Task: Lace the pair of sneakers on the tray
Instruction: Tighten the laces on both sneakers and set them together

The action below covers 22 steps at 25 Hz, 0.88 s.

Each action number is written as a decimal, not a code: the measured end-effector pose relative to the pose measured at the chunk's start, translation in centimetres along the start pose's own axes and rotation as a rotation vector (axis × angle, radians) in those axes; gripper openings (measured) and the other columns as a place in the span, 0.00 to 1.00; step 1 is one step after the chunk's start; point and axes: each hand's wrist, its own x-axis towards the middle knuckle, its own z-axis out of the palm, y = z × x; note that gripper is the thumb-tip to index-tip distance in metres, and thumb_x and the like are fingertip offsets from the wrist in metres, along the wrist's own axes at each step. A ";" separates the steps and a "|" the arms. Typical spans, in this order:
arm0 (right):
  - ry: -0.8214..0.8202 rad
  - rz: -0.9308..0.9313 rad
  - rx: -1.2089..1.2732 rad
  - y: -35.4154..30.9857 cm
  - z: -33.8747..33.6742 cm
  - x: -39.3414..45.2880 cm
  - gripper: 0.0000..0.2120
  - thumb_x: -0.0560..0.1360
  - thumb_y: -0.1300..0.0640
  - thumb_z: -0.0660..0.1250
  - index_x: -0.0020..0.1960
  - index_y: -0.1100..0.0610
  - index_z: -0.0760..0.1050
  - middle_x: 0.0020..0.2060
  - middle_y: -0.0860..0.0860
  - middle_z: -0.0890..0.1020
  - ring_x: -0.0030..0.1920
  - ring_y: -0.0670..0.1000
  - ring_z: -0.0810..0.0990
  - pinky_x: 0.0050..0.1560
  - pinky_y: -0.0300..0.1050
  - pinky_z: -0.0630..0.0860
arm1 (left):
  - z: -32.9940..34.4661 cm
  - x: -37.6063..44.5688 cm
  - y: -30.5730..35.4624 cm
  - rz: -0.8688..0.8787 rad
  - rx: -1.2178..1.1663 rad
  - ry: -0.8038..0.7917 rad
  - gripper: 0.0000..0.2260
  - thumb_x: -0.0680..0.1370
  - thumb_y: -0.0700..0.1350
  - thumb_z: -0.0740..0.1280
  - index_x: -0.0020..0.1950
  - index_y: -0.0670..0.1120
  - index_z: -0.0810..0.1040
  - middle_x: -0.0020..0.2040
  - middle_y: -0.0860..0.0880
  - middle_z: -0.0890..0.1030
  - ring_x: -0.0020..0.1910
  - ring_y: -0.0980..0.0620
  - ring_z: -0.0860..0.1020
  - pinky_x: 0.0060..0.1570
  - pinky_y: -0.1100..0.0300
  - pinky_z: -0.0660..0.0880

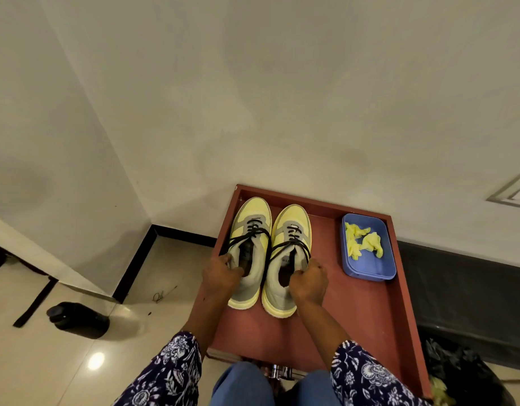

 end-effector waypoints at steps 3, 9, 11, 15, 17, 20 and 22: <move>-0.043 -0.010 0.041 0.4 0.1 0.3 0.13 0.70 0.71 0.57 0.51 0.64 0.75 0.49 0.61 0.78 0.52 0.61 0.76 0.52 0.50 0.73 | 0.1 0.1 -0.2 -0.024 -0.054 -0.008 0.20 0.73 0.39 0.67 0.65 0.41 0.73 0.60 0.41 0.78 0.55 0.45 0.77 0.55 0.57 0.72; -0.031 -0.021 0.100 0.2 0.0 0.1 0.17 0.72 0.71 0.57 0.60 0.67 0.73 0.58 0.60 0.78 0.59 0.61 0.75 0.57 0.47 0.71 | 0.1 0.3 -0.7 -0.005 -0.076 -0.040 0.20 0.74 0.36 0.66 0.66 0.41 0.72 0.63 0.42 0.76 0.60 0.45 0.76 0.59 0.59 0.70; -0.044 -0.036 0.087 0.3 0.1 0.1 0.18 0.72 0.71 0.57 0.61 0.65 0.73 0.59 0.60 0.77 0.60 0.61 0.74 0.57 0.46 0.71 | 0.0 0.2 -0.9 0.047 -0.030 -0.050 0.19 0.74 0.36 0.65 0.66 0.41 0.72 0.62 0.42 0.77 0.60 0.45 0.76 0.55 0.62 0.70; -0.069 -0.085 0.066 0.7 0.4 0.1 0.20 0.71 0.71 0.57 0.61 0.63 0.73 0.57 0.60 0.79 0.57 0.61 0.76 0.55 0.47 0.72 | 0.0 0.2 -0.9 0.123 0.042 -0.087 0.14 0.73 0.40 0.62 0.57 0.42 0.79 0.49 0.40 0.79 0.51 0.44 0.78 0.47 0.62 0.68; -0.072 -0.085 0.083 0.9 0.3 0.1 0.20 0.72 0.70 0.57 0.62 0.63 0.73 0.57 0.60 0.79 0.57 0.61 0.76 0.55 0.47 0.72 | -0.1 0.3 -0.9 0.122 0.059 -0.085 0.14 0.74 0.38 0.62 0.59 0.41 0.78 0.49 0.40 0.80 0.49 0.44 0.78 0.49 0.58 0.73; -0.091 -0.083 0.094 1.1 0.1 0.1 0.21 0.73 0.69 0.57 0.64 0.61 0.72 0.58 0.59 0.79 0.58 0.60 0.76 0.56 0.46 0.72 | -0.1 0.3 -1.0 0.117 0.069 -0.072 0.12 0.74 0.37 0.63 0.56 0.41 0.79 0.42 0.44 0.77 0.43 0.47 0.77 0.48 0.55 0.75; -0.100 -0.086 0.097 1.2 0.0 0.1 0.20 0.74 0.68 0.57 0.65 0.61 0.72 0.59 0.59 0.78 0.60 0.59 0.76 0.58 0.46 0.71 | -0.1 0.3 -1.0 0.112 0.060 -0.066 0.16 0.75 0.37 0.63 0.62 0.39 0.76 0.43 0.44 0.78 0.43 0.48 0.76 0.46 0.57 0.73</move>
